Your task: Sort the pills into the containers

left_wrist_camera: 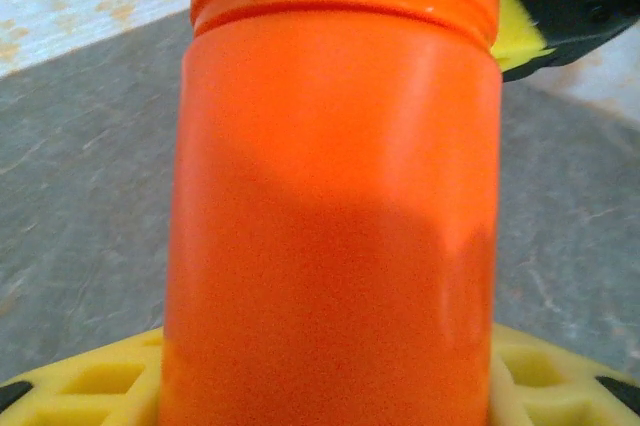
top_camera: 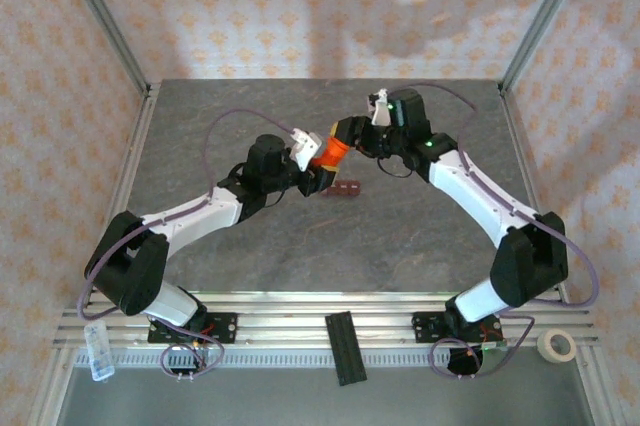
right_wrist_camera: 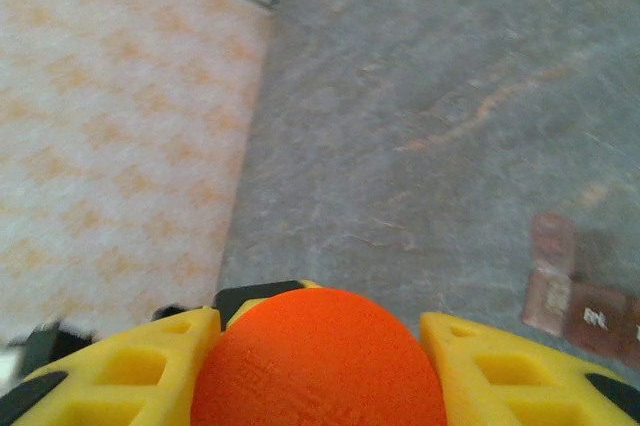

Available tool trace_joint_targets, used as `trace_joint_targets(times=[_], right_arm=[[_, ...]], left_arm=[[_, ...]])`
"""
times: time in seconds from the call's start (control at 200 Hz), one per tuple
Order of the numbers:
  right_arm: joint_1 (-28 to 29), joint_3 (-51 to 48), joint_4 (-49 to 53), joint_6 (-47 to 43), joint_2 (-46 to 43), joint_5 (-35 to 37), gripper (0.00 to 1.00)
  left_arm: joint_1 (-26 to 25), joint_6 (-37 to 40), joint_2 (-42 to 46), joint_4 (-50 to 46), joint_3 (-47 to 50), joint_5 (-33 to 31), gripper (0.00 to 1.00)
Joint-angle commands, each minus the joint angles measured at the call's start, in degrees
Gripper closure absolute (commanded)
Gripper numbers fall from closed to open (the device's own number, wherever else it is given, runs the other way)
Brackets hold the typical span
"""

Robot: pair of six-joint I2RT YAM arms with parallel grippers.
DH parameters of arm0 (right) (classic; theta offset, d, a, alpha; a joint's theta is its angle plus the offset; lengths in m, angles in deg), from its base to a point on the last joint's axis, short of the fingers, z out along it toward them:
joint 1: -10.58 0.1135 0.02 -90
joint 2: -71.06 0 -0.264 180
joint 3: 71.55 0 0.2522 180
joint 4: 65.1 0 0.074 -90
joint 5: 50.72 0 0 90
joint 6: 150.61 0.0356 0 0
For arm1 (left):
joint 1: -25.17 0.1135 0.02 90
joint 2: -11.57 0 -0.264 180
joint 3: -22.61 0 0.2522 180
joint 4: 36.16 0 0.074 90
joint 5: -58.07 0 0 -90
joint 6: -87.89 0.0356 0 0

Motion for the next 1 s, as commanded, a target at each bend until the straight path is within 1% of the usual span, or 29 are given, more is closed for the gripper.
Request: trace_joint_targets(times=[0.0,0.045,0.095,0.155,0.195,0.225,0.275,0.3,0.35,0.41,0.48,0.546,0.701,0.806,0.996], right_arm=[[-2.75,-3.49,-11.08,-6.74,-3.25,-7.49,0.58],[-3.25,-3.94,-13.07,-6.9,-3.43,-9.34,0.58],[-3.35,-3.59,-13.01,-7.06,-3.22,-9.98,0.57],[-3.36,-2.69,-12.0,-7.01,-2.77,-10.46,0.56],[-3.35,-2.31,-11.97,-6.41,-2.52,-10.6,0.54],[-3.4,-2.04,-11.89,-5.85,-2.65,-10.41,0.48],[-3.36,-1.63,-11.18,-4.59,-3.25,-8.63,0.33],[-3.38,-1.36,-10.35,-4.14,-3.65,-7.22,0.27],[-3.42,-0.44,-7.92,-3.65,-4.37,-4.59,0.19],[-3.58,0.52,-5.19,-2.64,-5.09,-1.5,0.15],[-3.56,1.52,-1.44,-0.51,-5.37,2.53,0.13],[-3.53,1.87,0.41,1.9,-5.12,4.55,0.13],[-3.24,1.67,2.03,8.37,-3.58,6.05,0.11],[-2.01,1.95,2.88,9.22,-2.39,6.87,0.11],[0.55,2.71,3.3,9.0,-0.81,7.72,0.1]], left_arm=[[2.44,-9.71,0.79,10.12,-1.53,10.79,1.0],[2.85,-12.19,0.52,12.4,-1.28,12.89,1.0],[3.04,-14.12,0.33,13.9,-1.16,14.11,1.0],[3.03,-14.51,0.16,13.92,-1.31,14.17,1.0],[3.05,-14.3,0.15,13.76,-1.22,13.59,1.0],[3.06,-13.67,0.15,13.43,-1.04,12.71,1.0],[3.04,-12.17,0.23,11.79,-1.02,10.92,1.0],[3.02,-11.19,0.16,10.58,-1.16,9.81,1.0],[2.95,-8.97,0.41,8.53,-1.19,7.06,1.0],[2.86,-6.36,0.81,6.71,-0.88,3.87,1.0],[2.46,-2.89,1.25,4.16,-0.8,-0.14,1.0],[1.87,-0.16,1.47,2.37,-0.81,-3.28,1.0],[0.39,4.14,1.65,0.6,-0.76,-8.6,1.0],[-0.54,5.8,1.21,-0.37,-1.3,-10.02,1.0],[-1.55,7.03,0.51,-1.5,-2.1,-10.57,1.0]])
